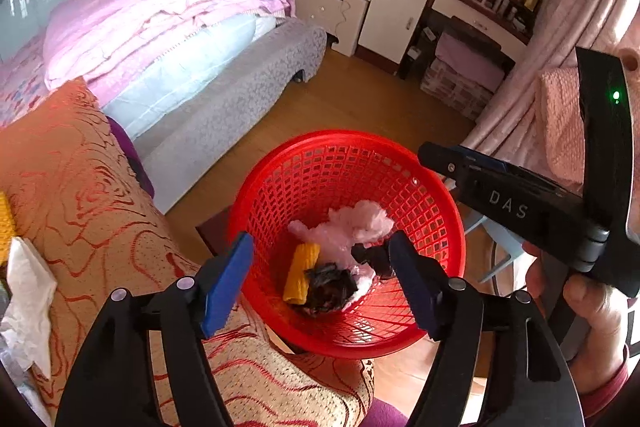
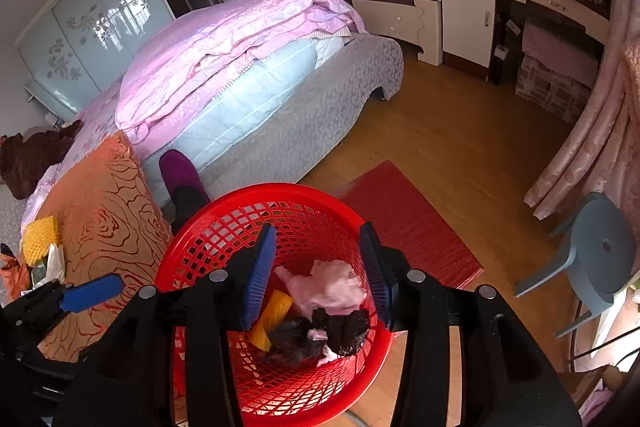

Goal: Collect trash
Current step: 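Carry both items over the red wastebasket and open both tools to drop them, then move both tools back to the tablecloth and grasp the brown bag with the left tool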

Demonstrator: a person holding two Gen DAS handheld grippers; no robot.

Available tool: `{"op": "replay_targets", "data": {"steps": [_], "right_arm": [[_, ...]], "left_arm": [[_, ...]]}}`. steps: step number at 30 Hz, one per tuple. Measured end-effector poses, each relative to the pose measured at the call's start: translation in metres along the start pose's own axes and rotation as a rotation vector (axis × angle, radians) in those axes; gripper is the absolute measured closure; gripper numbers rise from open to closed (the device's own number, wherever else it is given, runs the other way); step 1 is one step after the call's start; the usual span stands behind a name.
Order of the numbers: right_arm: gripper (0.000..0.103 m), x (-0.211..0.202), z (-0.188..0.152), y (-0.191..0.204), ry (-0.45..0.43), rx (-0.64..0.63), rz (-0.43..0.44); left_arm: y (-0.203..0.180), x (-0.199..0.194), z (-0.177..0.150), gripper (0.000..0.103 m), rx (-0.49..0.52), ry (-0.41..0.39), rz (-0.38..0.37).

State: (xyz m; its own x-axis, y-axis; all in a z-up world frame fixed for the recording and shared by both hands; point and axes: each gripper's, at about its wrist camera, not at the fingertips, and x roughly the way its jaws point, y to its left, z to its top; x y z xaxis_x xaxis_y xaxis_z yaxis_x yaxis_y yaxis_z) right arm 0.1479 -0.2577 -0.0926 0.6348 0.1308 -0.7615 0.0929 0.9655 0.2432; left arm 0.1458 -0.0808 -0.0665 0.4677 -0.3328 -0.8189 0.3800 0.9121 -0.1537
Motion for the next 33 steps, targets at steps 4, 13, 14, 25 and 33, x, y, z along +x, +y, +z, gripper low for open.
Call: {"op": "replay_targets", "data": {"steps": [4,13,14,25,33], "right_arm": [[0.060,-0.009,-0.001,0.008,-0.030,-0.032,-0.012],[0.060,-0.030,-0.006,0.028,-0.092,-0.101,-0.027],[0.060,-0.032,-0.007,0.030,-0.097,-0.106,-0.024],[0.052,-0.058,-0.021,0.097,-0.130,-0.227,0.093],[0.050,-0.081,-0.027,0.133,-0.145,-0.281,0.177]], "left_arm": [[0.001,-0.015,-0.002,0.035,0.003,-0.044,0.024],[0.014,-0.048,-0.010,0.035,-0.010,-0.119,0.087],[0.016,-0.053,-0.012,0.035,-0.010,-0.128,0.096],[0.073,-0.121,-0.032,0.030,-0.102,-0.220,0.205],[0.152,-0.179,-0.046,0.029,-0.245,-0.273,0.326]]}}
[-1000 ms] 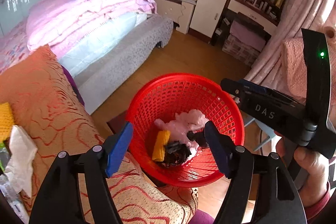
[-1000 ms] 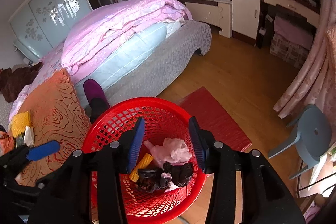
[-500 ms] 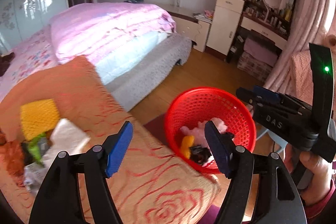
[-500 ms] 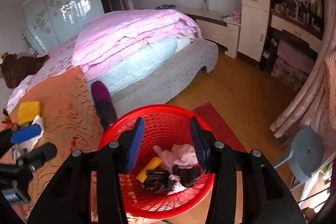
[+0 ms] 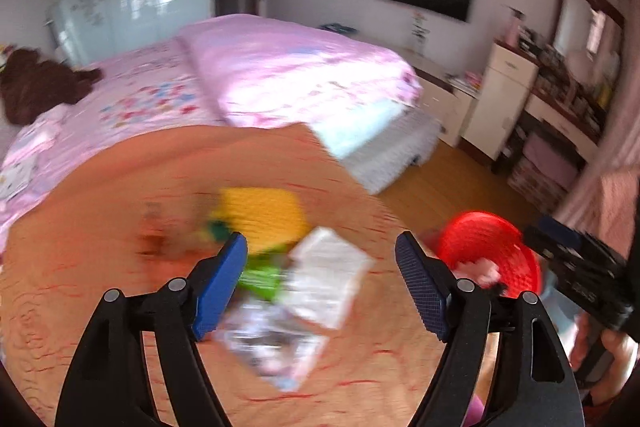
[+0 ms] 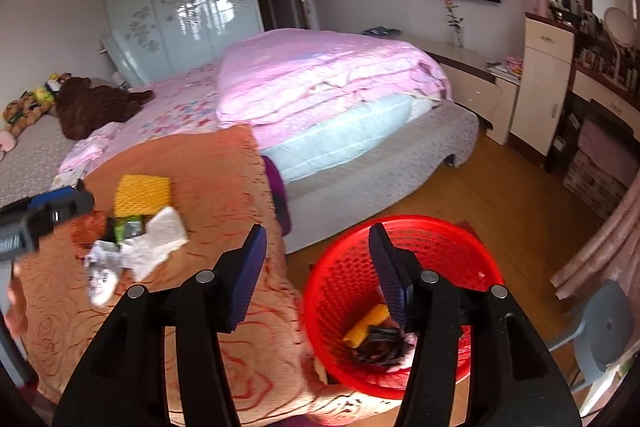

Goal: Collect trash
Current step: 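Move both tools back to the tablecloth and grasp the brown bag with the left tool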

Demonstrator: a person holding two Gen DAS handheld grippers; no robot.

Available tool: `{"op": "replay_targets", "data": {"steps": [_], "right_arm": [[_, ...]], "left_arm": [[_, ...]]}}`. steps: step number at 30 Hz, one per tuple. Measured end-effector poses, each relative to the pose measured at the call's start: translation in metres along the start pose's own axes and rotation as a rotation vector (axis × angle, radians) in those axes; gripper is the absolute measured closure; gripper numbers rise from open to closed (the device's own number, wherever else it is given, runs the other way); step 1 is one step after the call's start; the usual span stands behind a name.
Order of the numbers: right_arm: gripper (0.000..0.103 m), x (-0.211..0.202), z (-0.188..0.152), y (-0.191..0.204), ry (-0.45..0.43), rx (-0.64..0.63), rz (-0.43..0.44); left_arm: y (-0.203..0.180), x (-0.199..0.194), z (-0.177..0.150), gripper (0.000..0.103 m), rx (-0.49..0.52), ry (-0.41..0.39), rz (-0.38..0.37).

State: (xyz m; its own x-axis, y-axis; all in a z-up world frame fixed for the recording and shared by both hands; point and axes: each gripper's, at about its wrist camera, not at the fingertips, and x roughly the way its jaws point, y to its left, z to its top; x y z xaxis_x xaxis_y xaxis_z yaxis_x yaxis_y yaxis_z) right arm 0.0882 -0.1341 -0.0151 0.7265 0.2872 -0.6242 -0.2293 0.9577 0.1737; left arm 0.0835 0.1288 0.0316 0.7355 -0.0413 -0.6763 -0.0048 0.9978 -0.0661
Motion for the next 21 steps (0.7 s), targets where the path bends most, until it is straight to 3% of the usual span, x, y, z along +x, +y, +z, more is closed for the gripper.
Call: {"op": "replay_targets", "data": {"steps": [5,11,19,21], "right_arm": [[0.050,-0.002,0.001,0.014,0.002,-0.022,0.023],[0.050,0.001,-0.002,0.028,0.017,-0.041,0.043],[0.049,0.001,-0.007,0.042,0.032,-0.060,0.068],[0.049,0.002,-0.008,0.045,0.037,-0.067,0.075]], "left_arm": [[0.060,-0.007,0.007,0.027,-0.095,-0.024,0.133],[0.097,0.009,-0.003,0.026,-0.178,0.034,0.083],[0.103,0.032,-0.025,0.027,-0.222,0.089,0.041],[0.103,0.037,-0.029,0.034,-0.220,0.100,0.039]]}}
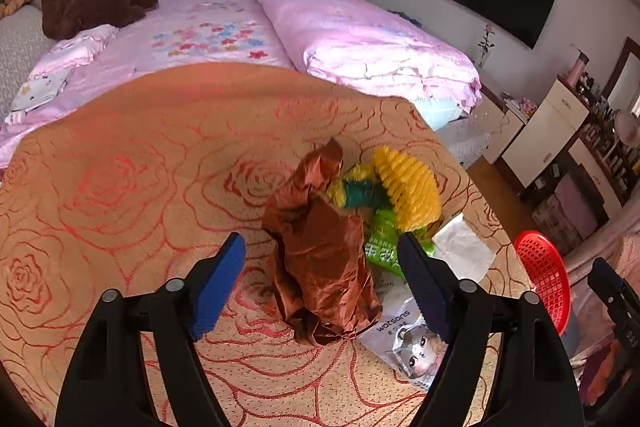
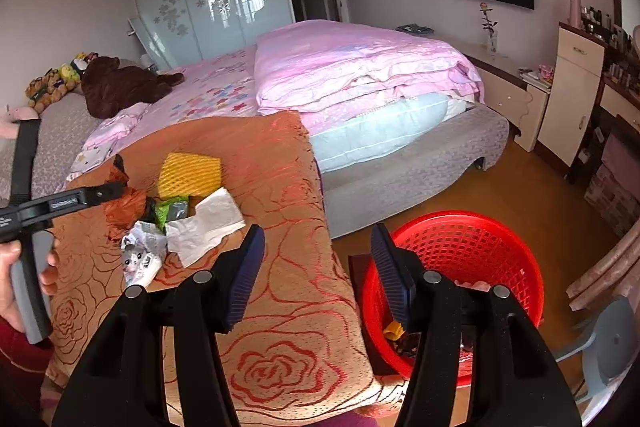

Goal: Collect trash
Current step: 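Move both tools back to the tablecloth and grasp the brown bag with the left tool, then grasp the cat-printed Watsons bag with the right tool while the left tool holds the brown bag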

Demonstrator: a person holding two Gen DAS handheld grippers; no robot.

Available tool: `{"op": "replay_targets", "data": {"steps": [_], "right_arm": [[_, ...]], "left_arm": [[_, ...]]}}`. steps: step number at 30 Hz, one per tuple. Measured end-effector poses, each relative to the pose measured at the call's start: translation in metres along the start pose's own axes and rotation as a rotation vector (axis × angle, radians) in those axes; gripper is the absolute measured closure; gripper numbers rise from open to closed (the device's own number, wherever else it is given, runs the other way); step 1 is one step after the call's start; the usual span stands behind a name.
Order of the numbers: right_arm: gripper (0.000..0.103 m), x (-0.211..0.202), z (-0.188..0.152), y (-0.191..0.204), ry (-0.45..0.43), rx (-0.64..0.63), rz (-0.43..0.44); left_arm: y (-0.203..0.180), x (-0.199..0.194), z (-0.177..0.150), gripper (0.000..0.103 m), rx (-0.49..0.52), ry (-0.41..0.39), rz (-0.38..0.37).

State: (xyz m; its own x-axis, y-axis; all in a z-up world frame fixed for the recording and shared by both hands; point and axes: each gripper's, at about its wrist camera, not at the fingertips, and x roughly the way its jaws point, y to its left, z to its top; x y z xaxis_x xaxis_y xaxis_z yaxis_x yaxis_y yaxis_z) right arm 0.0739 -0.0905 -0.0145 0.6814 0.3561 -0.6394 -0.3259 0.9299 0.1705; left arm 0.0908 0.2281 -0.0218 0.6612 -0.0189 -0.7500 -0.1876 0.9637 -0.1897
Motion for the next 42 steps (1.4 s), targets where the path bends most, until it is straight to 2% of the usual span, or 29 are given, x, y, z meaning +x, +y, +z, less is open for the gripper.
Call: {"op": "replay_targets", "data": {"steps": [1,3,6,9,14,19,24,28,37,38,39,42], "right_arm": [[0.049,0.001,-0.001,0.003,0.004,-0.006,0.004],[0.049,0.003,-0.003,0.009,0.012,-0.018,0.013],[0.049,0.006,-0.006,0.019,0.025,-0.041,0.030],[0.049,0.012,-0.009,0.033,0.044,-0.076,0.057],[0.049,0.019,-0.014,0.064,0.069,-0.142,0.111],[0.049,0.032,-0.016,0.108,0.106,-0.240,0.219],[0.049,0.053,-0.017,0.149,0.134,-0.328,0.268],[0.048,0.071,-0.018,0.168,0.153,-0.378,0.260],[0.048,0.092,-0.024,0.179,0.185,-0.392,0.231],[0.046,0.092,-0.023,0.180,0.182,-0.393,0.237],[0.036,0.090,-0.023,0.182,0.178,-0.392,0.246],[0.032,0.090,-0.018,0.183,0.156,-0.403,0.246]], "left_arm": [[0.000,0.004,-0.002,0.046,0.003,0.013,-0.002],[0.002,0.010,-0.004,0.060,0.000,0.035,0.002],[0.006,0.013,-0.008,0.071,-0.004,0.032,0.014],[0.011,0.011,-0.009,0.076,-0.012,0.017,0.010],[0.019,-0.002,-0.010,0.078,-0.012,-0.013,0.023],[0.030,-0.023,-0.007,0.078,-0.023,-0.052,0.035],[0.044,-0.041,-0.007,0.078,-0.048,-0.081,0.031],[0.052,-0.049,-0.008,0.078,-0.073,-0.090,0.023],[0.055,-0.050,-0.012,0.078,-0.089,-0.087,0.014],[0.055,-0.050,-0.013,0.078,-0.089,-0.087,0.014],[0.055,-0.050,-0.013,0.078,-0.088,-0.088,0.014],[0.055,-0.052,-0.014,0.078,-0.089,-0.092,0.015]]}}
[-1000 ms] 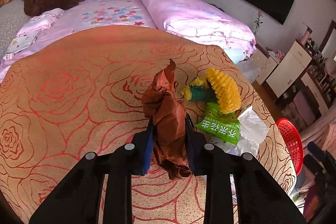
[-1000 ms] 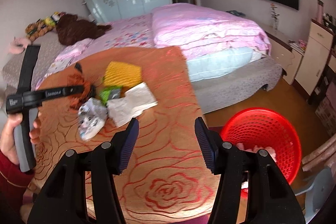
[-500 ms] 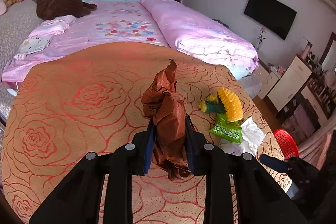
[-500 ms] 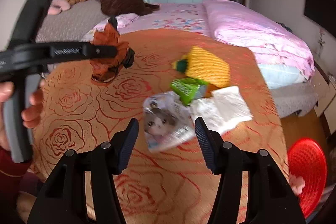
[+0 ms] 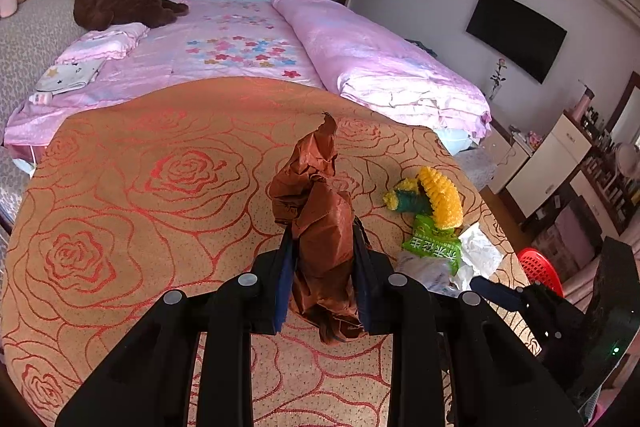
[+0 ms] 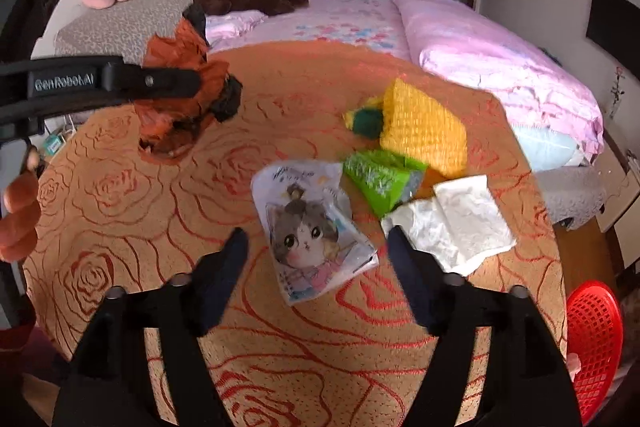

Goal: Collect trash
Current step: 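Grasp the cat-printed Watsons bag with the right tool while the left tool holds the brown bag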

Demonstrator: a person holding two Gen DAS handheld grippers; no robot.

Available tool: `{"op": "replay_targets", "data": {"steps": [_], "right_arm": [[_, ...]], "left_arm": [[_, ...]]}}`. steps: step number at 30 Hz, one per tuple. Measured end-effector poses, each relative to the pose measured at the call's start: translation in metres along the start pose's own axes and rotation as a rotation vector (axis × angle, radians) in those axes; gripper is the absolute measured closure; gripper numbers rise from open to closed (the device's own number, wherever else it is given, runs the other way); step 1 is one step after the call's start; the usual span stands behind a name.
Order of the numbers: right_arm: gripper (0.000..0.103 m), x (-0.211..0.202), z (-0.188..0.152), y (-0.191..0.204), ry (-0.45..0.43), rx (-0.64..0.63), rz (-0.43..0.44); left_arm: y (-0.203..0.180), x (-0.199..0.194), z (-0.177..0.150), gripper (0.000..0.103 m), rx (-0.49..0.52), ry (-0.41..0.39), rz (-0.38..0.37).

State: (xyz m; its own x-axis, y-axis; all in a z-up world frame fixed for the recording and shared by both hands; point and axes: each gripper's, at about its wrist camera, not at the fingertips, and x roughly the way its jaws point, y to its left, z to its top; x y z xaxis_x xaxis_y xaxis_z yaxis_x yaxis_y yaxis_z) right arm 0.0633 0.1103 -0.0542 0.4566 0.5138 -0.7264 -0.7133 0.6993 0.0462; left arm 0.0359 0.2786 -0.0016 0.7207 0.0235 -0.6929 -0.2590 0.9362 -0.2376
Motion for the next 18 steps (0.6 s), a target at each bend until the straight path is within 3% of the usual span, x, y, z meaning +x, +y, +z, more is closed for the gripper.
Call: {"op": "replay_targets", "data": {"steps": [8,11,16,18], "right_arm": [[0.034,0.011,0.005,0.002,0.030,-0.016,-0.008],[0.034,0.008,0.007,0.007,0.000,-0.053,-0.057],[0.034,0.010,0.010,0.013,0.016,-0.096,-0.033],[0.040,0.014,0.010,0.014,0.033,-0.103,-0.019]], "left_arm": [[0.002,-0.002,-0.001,0.078,-0.009,0.002,-0.004],[0.004,-0.003,-0.001,0.078,-0.011,0.003,-0.003],[0.005,-0.004,-0.001,0.078,-0.018,0.002,-0.003],[0.006,-0.004,-0.001,0.078,-0.017,0.003,-0.003]]}}
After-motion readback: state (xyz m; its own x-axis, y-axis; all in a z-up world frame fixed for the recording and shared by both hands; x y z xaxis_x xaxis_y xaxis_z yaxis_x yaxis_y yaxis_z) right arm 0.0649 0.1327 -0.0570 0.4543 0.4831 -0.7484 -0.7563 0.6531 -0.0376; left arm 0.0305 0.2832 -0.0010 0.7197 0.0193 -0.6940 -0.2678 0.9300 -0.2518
